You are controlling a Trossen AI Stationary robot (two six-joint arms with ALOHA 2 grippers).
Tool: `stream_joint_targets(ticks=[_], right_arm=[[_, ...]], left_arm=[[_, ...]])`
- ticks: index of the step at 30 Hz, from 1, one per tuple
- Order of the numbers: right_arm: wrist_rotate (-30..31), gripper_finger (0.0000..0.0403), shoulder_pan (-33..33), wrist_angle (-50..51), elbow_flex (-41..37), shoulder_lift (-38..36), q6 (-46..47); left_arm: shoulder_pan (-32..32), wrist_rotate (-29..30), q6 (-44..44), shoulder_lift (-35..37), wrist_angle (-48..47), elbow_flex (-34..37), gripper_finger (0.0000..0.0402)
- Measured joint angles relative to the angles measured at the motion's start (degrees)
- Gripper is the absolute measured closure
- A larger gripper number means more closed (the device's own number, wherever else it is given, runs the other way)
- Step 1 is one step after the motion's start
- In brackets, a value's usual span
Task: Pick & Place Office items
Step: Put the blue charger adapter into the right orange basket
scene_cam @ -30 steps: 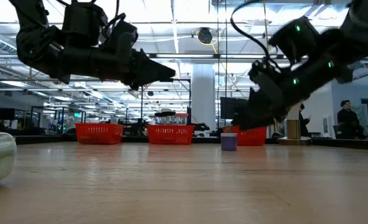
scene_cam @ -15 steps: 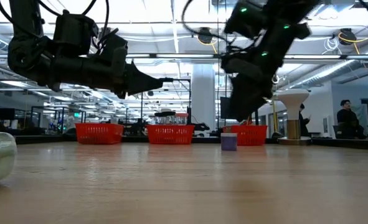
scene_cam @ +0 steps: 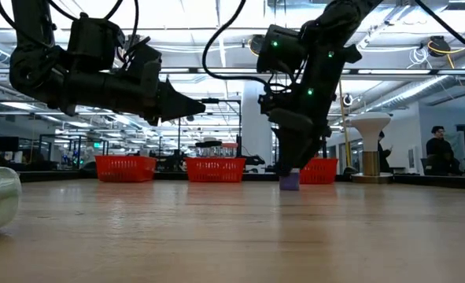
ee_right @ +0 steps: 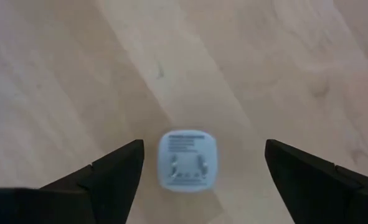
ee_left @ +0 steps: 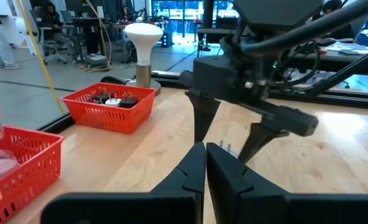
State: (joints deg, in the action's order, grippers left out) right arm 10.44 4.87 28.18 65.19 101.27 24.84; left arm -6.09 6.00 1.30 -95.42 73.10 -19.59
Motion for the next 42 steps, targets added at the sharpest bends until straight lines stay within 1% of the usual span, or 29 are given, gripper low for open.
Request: stream_joint_targets(ticks=[4, 7, 12, 15, 17, 20, 22, 25, 28, 31, 35, 38, 42], right_arm=[[0.0, 0.0108, 0.36, 0.1, 0.0, 0.89, -0.1], [-0.03, 0.0139, 0.36, 0.29, 0.01, 0.84, -0.48], [-0.07, 0.0212, 0.34, -0.06, 0.04, 0.88, -0.87], [-0.09, 0.026, 0.36, -0.36, 0.04, 0.48, -0.9], [-0.23, 0.0282, 0.53, 0.08, 0.04, -0.48, -1.52], [-0.29, 0.0282, 2.04, 1.24, 0.04, -4.04, -1.93], [0.01, 0.0282, 4.54, 3.52, 0.62, -7.34, -1.19], [3.1, 0.0282, 10.12, 7.47, 2.41, -12.11, -0.12], [4.39, 0.0282, 17.06, 8.9, 4.55, -14.65, -0.35], [4.23, 0.0282, 23.51, 8.64, 6.65, -14.61, -1.69], [1.26, 0.0282, 29.28, 8.24, 6.77, -11.77, -1.55], [-0.29, 0.0282, 31.24, 7.74, 6.69, -9.16, -1.21], [-1.77, 0.0282, 32.3, 6.19, 6.69, -6.64, 0.05]], left_arm=[[0.0, 0.0, 0.09, -0.02, -0.02, 0.0, 0.0395], [0.0, -0.02, 0.08, 0.0, -0.04, 0.0, 0.0398], [0.0, -0.02, 0.08, 0.0, -0.02, 0.0, 0.0386], [0.0, -0.02, 0.08, -0.02, -0.02, 0.0, 0.0392], [0.0, -0.02, 0.08, -0.02, -0.02, 0.0, 0.0398], [0.0, -0.02, 0.28, -0.02, 0.0, 0.0, 0.0395], [0.0, -0.02, 0.37, -0.02, 0.05, -0.01, 0.0388], [0.0, -0.02, 0.6, -0.02, 0.36, -0.02, 0.0388], [0.0, -0.02, 0.74, -0.02, 0.37, -0.02, 0.0398], [0.0, -0.03, 0.89, -0.02, 0.49, -0.02, 0.0396], [0.0, -0.04, 0.92, -0.02, 0.6, -0.02, 0.0386], [0.0, -0.04, 0.94, -0.02, 0.72, -0.02, 0.039], [0.0, -0.33, 0.92, -0.02, 0.72, -0.02, 0.0399]])
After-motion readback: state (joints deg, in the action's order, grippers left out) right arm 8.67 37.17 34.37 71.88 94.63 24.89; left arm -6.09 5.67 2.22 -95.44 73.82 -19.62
